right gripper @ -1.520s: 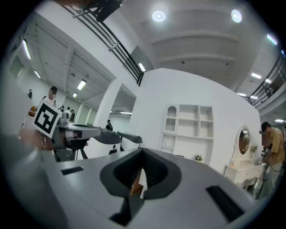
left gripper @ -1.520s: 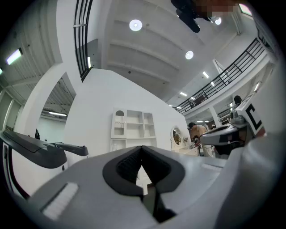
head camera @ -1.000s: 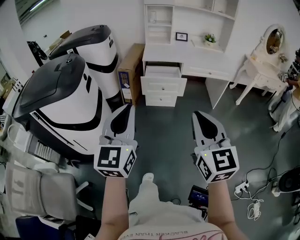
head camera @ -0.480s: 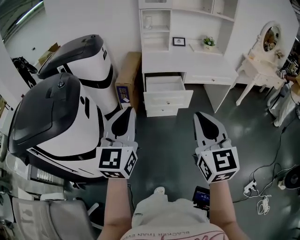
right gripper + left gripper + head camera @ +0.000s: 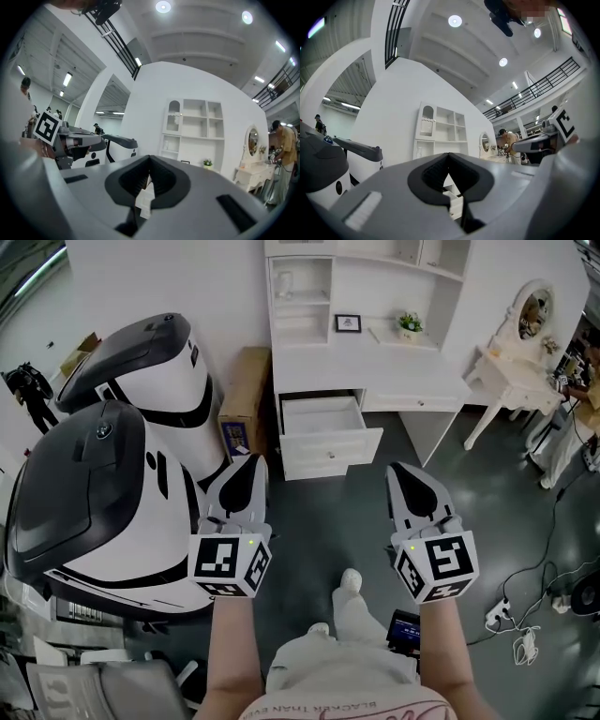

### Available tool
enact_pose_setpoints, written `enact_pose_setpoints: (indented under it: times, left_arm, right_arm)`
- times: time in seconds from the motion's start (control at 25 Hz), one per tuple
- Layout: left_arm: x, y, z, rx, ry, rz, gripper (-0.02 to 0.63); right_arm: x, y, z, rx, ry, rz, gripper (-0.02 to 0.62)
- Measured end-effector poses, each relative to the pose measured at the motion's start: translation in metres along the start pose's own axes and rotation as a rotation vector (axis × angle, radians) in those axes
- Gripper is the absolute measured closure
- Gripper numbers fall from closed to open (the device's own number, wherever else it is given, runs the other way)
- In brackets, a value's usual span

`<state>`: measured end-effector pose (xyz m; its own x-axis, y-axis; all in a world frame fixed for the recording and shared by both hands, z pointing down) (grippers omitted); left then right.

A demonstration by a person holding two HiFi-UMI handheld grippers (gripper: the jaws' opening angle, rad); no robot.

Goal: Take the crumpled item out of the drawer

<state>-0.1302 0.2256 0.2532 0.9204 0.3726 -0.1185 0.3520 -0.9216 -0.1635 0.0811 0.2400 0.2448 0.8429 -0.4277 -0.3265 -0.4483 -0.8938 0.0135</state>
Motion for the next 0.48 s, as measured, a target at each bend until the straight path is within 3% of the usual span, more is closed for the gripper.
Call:
enact_pose_setpoints:
  times: [0.48]
  left_arm:
    - [-0.030,0.097,-0.020,-0.021,0.018,0.031,0.597]
  right_arm:
    - [0.056,0.096,-0.029,0.007,0.040,0.031,0.589]
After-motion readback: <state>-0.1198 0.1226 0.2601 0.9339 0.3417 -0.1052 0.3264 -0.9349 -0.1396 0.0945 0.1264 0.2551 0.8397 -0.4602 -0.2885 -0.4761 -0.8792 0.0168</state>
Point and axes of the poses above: the fingertips, and each gripper's own axes: y forward along the fingers, x to its right, z out of its top, the point moved 2 cm from there along -y, backward along the fingers, and after that the axes turned 8 degrees about -y, right-handed, at the moved point
